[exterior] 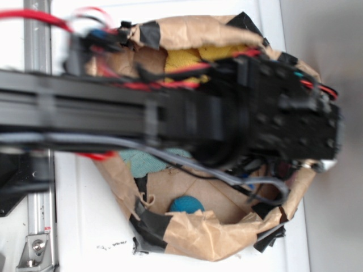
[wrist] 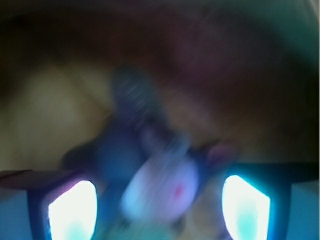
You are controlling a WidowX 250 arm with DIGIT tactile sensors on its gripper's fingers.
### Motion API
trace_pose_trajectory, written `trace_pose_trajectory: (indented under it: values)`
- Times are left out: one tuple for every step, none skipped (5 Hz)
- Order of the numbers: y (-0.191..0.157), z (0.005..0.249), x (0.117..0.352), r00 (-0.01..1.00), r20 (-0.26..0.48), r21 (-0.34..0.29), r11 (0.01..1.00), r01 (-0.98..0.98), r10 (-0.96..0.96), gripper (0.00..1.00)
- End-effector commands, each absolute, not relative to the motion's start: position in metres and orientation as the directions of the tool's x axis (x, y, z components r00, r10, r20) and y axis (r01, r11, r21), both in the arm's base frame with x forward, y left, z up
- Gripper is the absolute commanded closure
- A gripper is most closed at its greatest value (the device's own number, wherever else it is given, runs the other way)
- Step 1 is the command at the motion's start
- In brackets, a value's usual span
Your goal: Grab the gray animal.
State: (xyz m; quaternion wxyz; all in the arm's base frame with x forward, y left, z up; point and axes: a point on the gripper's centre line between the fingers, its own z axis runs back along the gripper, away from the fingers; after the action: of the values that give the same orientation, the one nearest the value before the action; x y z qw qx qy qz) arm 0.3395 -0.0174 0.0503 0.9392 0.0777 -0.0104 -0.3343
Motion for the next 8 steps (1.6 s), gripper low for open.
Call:
trace_pose_trajectory:
  values:
    - [-0.044, 0.038, 0.329, 0.824, -0.022, 0.064, 0.822, 0.566, -0.566, 0.00]
    - [-0.047, 0.040, 0.304, 0.845, -0.021, 0.043, 0.844, 0.534, -0.534, 1.00]
    - [-0.048, 0.058, 0.285, 0.863, 0.012, 0.032, 0.863, 0.504, -0.505, 1.00]
    - [-0.052, 0.092, 0.273, 0.870, 0.061, 0.034, 0.873, 0.487, -0.488, 1.00]
    - [-0.052, 0.137, 0.270, 0.872, 0.123, 0.035, 0.880, 0.474, -0.475, 1.00]
    - [-0.042, 0.176, 0.267, 0.917, 0.210, 0.004, 0.938, 0.345, -0.338, 1.00]
    - [-0.034, 0.195, 0.269, 0.930, 0.272, 0.008, 0.967, 0.256, -0.248, 1.00]
    - [-0.033, 0.197, 0.270, 0.935, 0.287, -0.022, 0.975, 0.223, -0.208, 1.00]
